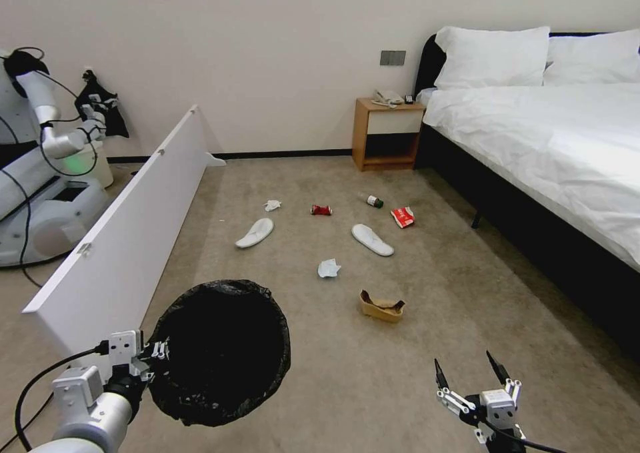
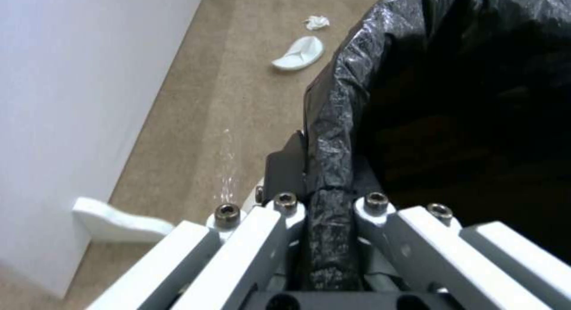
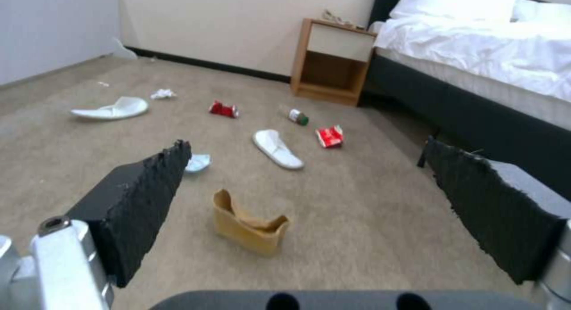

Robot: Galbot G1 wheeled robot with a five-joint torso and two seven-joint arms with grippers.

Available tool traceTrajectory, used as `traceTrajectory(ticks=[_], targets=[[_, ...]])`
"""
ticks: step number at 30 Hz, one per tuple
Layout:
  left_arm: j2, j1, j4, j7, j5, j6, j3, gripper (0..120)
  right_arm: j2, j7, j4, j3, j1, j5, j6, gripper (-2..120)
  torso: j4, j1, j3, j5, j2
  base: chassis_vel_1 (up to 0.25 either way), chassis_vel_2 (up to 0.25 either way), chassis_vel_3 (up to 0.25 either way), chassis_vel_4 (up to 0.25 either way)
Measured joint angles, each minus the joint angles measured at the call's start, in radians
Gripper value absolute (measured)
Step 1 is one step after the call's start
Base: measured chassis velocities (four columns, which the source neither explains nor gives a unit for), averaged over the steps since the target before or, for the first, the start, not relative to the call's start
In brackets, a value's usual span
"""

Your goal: Pick up the trash bin, then pick up the garbage from the floor and place it into the trash bin.

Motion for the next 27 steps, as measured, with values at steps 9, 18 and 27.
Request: traceTrajectory(ticks=[9, 18, 27], targets=[[0.0, 0.002, -0.002, 0.0, -0.001, 0.001, -0.002, 4, 0.0, -0.003, 0.0, 0.001, -0.003, -0.002, 0.0, 100, 0.0, 0.0, 0.0, 0.0006, 0.0, -0.207, 0.205, 0.197, -0.189], [0.002, 0.003, -0.003, -0.002, -0.002, 0.001, -0.004, 4, -0.001, -0.004, 0.002, 0.001, -0.003, -0.002, 0.001, 100, 0.0, 0.0, 0.0, -0.0001, 0.0, -0.205, 0.212, 0.203, -0.202], [-0.001, 0.004, -0.004, -0.003, -0.003, 0.002, -0.003, 4, -0.002, -0.001, -0.008, 0.005, 0.001, -0.013, 0.004, 100, 0.0001, 0.0, 0.0, 0.0005, 0.0, -0.219, 0.216, 0.202, -0.207]])
